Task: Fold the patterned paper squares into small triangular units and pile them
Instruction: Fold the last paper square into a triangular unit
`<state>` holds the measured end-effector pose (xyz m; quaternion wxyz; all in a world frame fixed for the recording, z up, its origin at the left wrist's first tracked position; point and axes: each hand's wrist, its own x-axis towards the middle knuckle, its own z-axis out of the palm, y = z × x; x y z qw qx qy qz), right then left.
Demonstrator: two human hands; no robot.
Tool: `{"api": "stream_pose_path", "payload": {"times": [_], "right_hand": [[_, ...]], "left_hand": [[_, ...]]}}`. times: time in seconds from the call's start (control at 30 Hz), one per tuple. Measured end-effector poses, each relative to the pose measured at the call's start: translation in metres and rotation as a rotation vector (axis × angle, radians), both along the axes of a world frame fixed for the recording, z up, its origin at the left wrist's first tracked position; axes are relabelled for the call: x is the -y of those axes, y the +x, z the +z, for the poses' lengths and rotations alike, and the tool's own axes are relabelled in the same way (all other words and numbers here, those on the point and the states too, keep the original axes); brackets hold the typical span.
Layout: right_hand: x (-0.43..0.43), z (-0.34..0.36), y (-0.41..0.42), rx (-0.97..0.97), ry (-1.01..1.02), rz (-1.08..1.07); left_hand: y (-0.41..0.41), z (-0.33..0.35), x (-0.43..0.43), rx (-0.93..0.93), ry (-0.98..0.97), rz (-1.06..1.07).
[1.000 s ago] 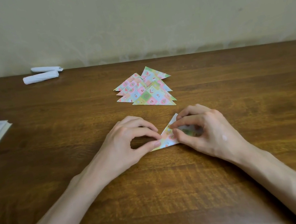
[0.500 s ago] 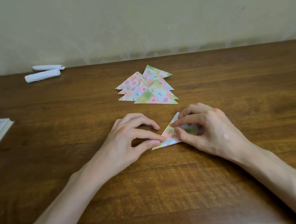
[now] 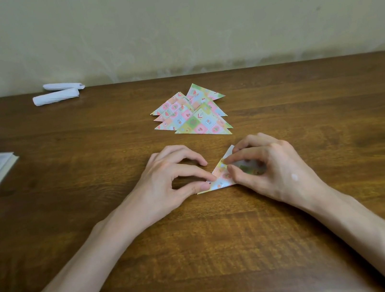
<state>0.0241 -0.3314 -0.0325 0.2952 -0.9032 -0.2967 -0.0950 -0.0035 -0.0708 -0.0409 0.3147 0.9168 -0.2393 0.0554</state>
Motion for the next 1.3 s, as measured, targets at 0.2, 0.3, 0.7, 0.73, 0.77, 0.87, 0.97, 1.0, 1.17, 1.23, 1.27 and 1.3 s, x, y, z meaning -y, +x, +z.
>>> {"api": "stream_pose_path", "payload": {"times": [0.2, 0.3, 0.7, 0.73, 0.77, 0.87, 0.97, 1.0, 1.17, 1.23, 1.27, 1.3], "right_hand": [[0.001, -0.001, 0.0, 0.004, -0.014, 0.0], [0.001, -0.001, 0.001, -0.005, -0.018, 0.0], [0.002, -0.003, 0.001, 0.016, 0.009, -0.003], [0.002, -0.003, 0.001, 0.016, 0.01, -0.004], [0.002, -0.003, 0.001, 0.015, 0.011, -0.005], [0.001, -0.003, 0.001, 0.016, 0.013, -0.007], [0.001, -0.004, 0.001, 0.018, 0.012, -0.011], [0.001, -0.004, 0.001, 0.02, 0.014, -0.011], [0.0, -0.004, 0.001, 0.026, 0.012, -0.01], [0.0, -0.003, 0.002, 0.026, 0.014, -0.014], [0.0, -0.003, 0.002, 0.026, 0.015, -0.016], [0.0, -0.003, 0.002, 0.025, 0.016, -0.019]], "left_hand": [[-0.001, 0.002, 0.001, -0.017, -0.003, 0.003], [-0.001, 0.005, 0.0, -0.049, 0.003, -0.003], [-0.004, 0.012, -0.001, -0.097, 0.03, -0.025], [-0.003, 0.011, -0.001, -0.096, 0.028, -0.023], [-0.003, 0.01, -0.001, -0.092, 0.028, -0.022], [-0.002, 0.01, -0.001, -0.091, 0.034, -0.017], [-0.001, 0.01, 0.0, -0.106, 0.021, -0.011], [-0.001, 0.01, 0.0, -0.108, 0.012, -0.01], [-0.001, 0.012, 0.0, -0.121, 0.002, -0.012], [-0.001, 0.012, 0.0, -0.128, 0.005, -0.012], [-0.001, 0.012, 0.0, -0.13, 0.007, -0.011], [-0.001, 0.012, 0.0, -0.131, 0.007, -0.008]]}}
